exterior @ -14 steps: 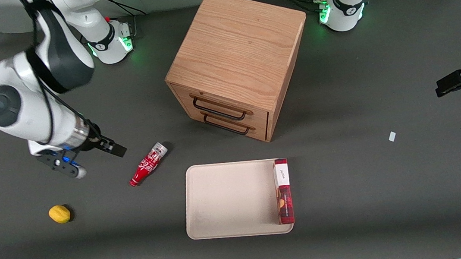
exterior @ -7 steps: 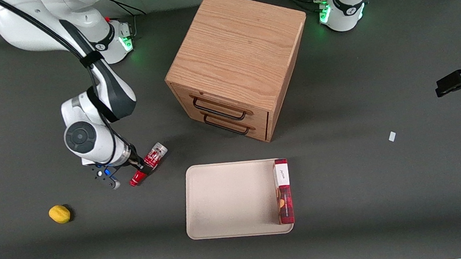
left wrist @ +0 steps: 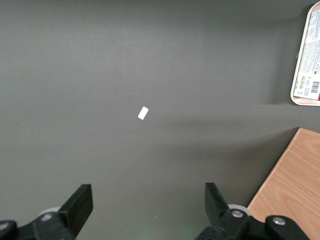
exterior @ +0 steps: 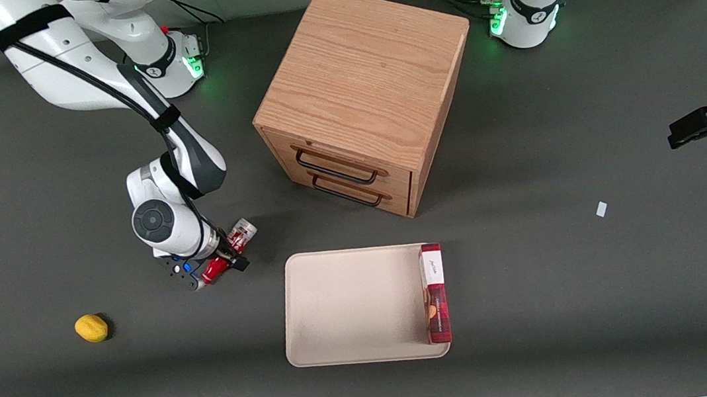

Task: Place coke bottle on tray
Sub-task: 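Close the right gripper around the bottle's neck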

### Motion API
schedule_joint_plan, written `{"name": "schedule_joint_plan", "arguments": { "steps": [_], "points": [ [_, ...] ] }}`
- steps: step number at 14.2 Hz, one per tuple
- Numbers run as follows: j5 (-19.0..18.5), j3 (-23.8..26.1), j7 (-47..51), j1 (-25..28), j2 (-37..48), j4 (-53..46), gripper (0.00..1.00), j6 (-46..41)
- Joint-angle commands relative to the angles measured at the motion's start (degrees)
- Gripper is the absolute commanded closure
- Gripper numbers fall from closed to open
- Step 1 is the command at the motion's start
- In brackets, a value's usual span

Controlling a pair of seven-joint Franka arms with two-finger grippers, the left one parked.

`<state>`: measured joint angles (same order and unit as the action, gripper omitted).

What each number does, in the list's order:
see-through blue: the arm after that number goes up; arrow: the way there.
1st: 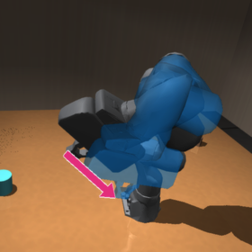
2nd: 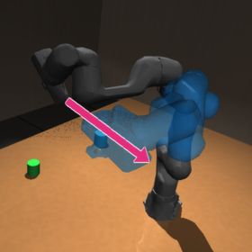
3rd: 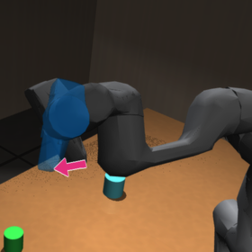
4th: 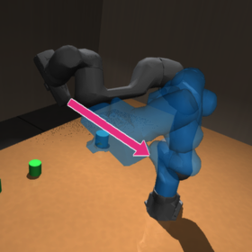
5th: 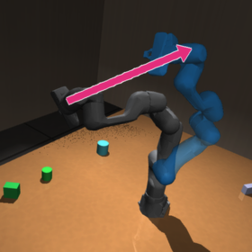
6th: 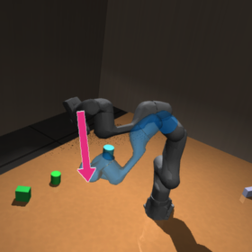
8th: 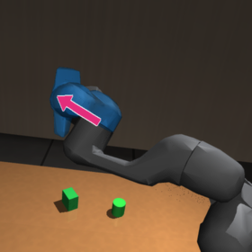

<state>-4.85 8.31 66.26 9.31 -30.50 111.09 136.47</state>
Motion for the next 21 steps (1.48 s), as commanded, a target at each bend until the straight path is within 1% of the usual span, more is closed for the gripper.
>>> {"name": "schedule_joint_plan", "arguments": {
  "steps": [1, 3, 4, 6, 7, 8, 10, 11, 13, 15, 16, 18, 21],
  "points": [
    [-1.3, 0.22, 1.86, -0.34, -1.66, 1.14, 0.0, 3.18],
    [-1.39, 0.22, 1.77, -0.52, -2.19, 1.23, 0.0, 3.54],
    [-1.39, 0.22, 1.51, -0.52, -2.19, 1.23, 0.03, 3.54],
    [-1.56, 0.13, 1.24, -0.6, -2.11, 1.23, 0.24, 3.36],
    [-1.65, 0.22, 1.07, -0.6, -1.84, 1.23, 0.34, 3.19],
    [-1.65, 0.13, 0.98, -0.6, -1.58, 1.23, 0.39, 2.92],
    [-1.65, 0.13, 0.89, -0.61, -1.05, 1.23, 0.44, 2.66],
    [-1.65, 0.22, 0.89, -0.6, -0.88, 1.23, 0.49, 2.31],
    [-1.65, 0.22, 0.89, -0.6, -0.09, 1.14, 0.65, 0.99],
    [-1.65, 0.22, 0.71, -0.6, 1.23, 0.71, 0.83, -0.67],
    [-1.65, 0.3, 0.54, -0.52, 2.1, -0.08, 0.9, -1.9],
    [-1.48, 0.39, -0.25, -0.43, 3.86, -2.97, 0.97, -6.46],
    [-1.13, 0.48, -4.81, -0.43, 5.71, -9.55, 0.98, -14.01]
  ]
}}
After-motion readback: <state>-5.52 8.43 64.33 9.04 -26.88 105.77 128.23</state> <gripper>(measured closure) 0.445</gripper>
